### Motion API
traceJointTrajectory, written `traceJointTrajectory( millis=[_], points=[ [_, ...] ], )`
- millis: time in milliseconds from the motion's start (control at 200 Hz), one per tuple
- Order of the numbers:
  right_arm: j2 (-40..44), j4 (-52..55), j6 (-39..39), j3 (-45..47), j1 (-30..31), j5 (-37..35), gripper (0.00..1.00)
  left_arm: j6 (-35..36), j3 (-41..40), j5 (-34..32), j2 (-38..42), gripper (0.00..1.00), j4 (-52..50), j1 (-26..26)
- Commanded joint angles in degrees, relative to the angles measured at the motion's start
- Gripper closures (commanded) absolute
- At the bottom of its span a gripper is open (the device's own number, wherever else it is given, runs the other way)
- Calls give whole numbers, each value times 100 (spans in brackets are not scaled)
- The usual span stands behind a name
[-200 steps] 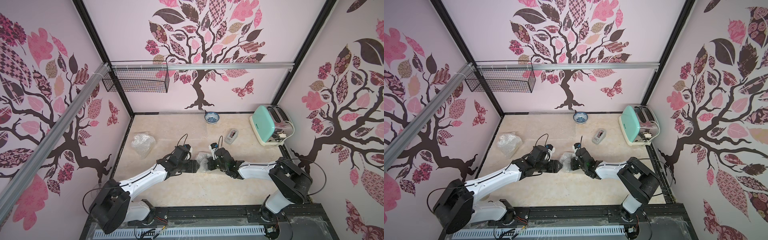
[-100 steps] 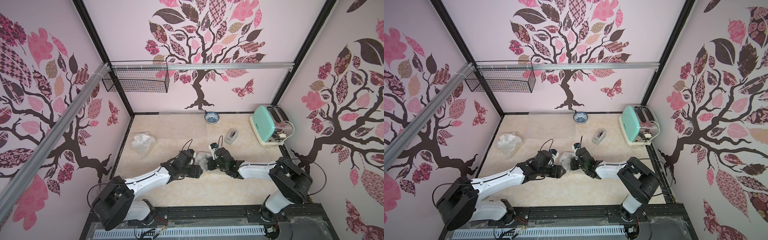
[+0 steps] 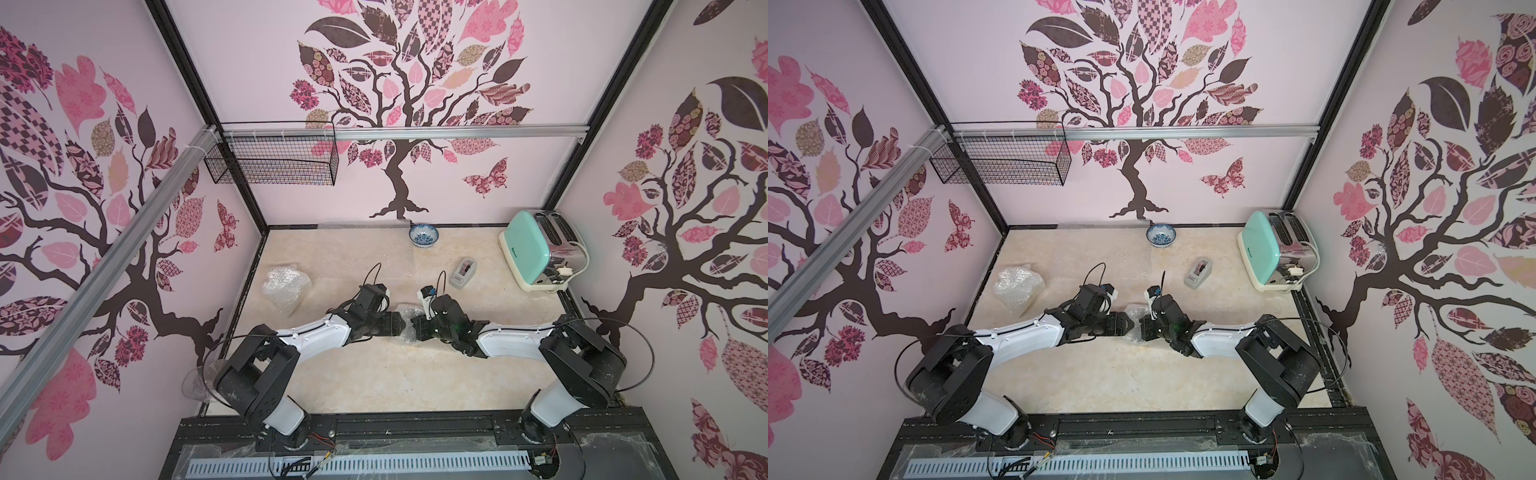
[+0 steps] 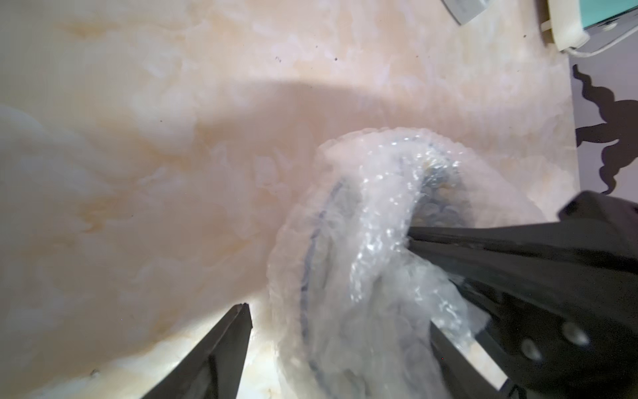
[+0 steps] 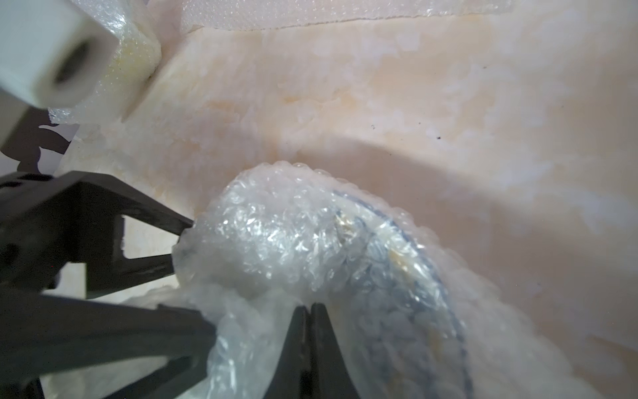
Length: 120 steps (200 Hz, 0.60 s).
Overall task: Wrap bowls in bubble wrap
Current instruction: Wrap the bowl in bubble wrap.
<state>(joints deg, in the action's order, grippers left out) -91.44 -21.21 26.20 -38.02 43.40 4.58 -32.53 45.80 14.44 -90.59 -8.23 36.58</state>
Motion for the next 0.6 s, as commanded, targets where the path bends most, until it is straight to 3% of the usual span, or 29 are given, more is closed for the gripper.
traceJointTrajectory(
  millis=[0,205,255,595],
  points=[
    [150,145,25,-153,-24,104,100,160,239,-28,-211,28,79,-58],
    [585,397,-115,-109,-23,135,99,158,411,-60,-459,28,127,-89],
    [820,604,-210,-133,-23,50,84,144,434,-39,-526,29,137,-89],
    [2311,1898,-732,10,-33,-687,46,208,695,24,-976,34,42,-89]
  ],
)
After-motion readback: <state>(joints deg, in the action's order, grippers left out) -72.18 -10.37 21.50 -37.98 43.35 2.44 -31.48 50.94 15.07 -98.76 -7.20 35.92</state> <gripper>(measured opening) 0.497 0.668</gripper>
